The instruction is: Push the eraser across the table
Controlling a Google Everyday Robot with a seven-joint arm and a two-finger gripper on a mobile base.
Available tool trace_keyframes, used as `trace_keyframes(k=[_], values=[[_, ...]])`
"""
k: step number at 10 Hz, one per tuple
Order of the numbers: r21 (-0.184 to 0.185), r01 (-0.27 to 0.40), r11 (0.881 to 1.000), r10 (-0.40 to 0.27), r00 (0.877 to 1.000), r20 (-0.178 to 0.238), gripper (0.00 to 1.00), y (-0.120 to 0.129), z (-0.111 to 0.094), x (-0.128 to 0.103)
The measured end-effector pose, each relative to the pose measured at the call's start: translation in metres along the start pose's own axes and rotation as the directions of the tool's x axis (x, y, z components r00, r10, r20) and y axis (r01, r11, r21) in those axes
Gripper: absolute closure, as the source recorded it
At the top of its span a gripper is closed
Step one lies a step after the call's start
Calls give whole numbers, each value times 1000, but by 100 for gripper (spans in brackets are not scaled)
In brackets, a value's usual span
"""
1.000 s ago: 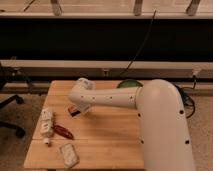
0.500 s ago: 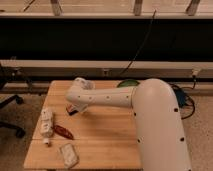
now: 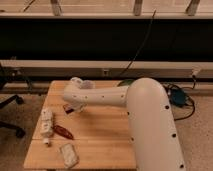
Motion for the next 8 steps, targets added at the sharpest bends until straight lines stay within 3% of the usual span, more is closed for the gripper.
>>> trace_keyframes(k=[8], values=[[3,27,1000,-27,1000,-5,100,-11,3,-1]])
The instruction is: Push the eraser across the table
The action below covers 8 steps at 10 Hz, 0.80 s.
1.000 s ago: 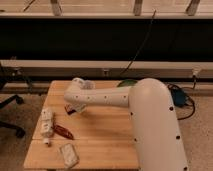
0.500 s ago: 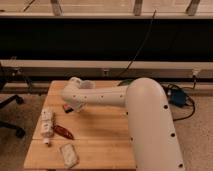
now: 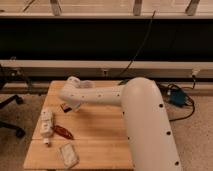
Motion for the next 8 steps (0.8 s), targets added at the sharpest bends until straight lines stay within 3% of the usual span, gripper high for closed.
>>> trace_keyframes(k=[2,4,8], values=[[2,25,1000,-25,1000,-8,100,-10,1,0],[25,68,997,-68,997,-23,100,-38,2,-1],[58,119,991,-117,992,-35,100,-53,-7,0]])
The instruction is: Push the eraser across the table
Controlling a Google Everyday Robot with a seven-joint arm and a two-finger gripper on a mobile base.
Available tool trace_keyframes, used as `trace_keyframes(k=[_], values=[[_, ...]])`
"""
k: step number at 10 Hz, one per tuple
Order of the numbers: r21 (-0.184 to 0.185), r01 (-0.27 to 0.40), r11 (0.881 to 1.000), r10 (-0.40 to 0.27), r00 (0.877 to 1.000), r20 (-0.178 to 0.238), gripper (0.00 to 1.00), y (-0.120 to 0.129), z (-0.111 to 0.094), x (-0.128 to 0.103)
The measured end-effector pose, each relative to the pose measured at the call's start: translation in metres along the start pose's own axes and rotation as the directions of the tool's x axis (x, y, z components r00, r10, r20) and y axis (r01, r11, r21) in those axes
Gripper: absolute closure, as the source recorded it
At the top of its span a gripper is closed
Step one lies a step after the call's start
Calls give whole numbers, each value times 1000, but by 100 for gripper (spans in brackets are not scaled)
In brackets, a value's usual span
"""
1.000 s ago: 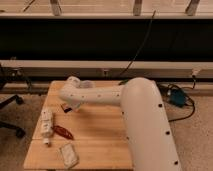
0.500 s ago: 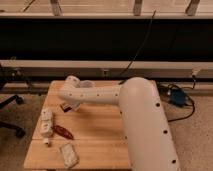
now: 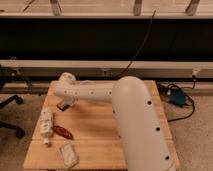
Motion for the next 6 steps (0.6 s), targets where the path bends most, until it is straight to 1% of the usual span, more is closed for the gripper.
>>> trace_keyframes(k=[2,3,4,6], values=[[16,20,1000,-20,1000,11,100,-9,-3,-5],[14,16,1000,-16,1000,16,100,-9,-2,-7],[12,15,1000,-15,1000,13,100,-8,-2,-8],[13,13,1000,-14,1000,10,100,1,-5,-3]])
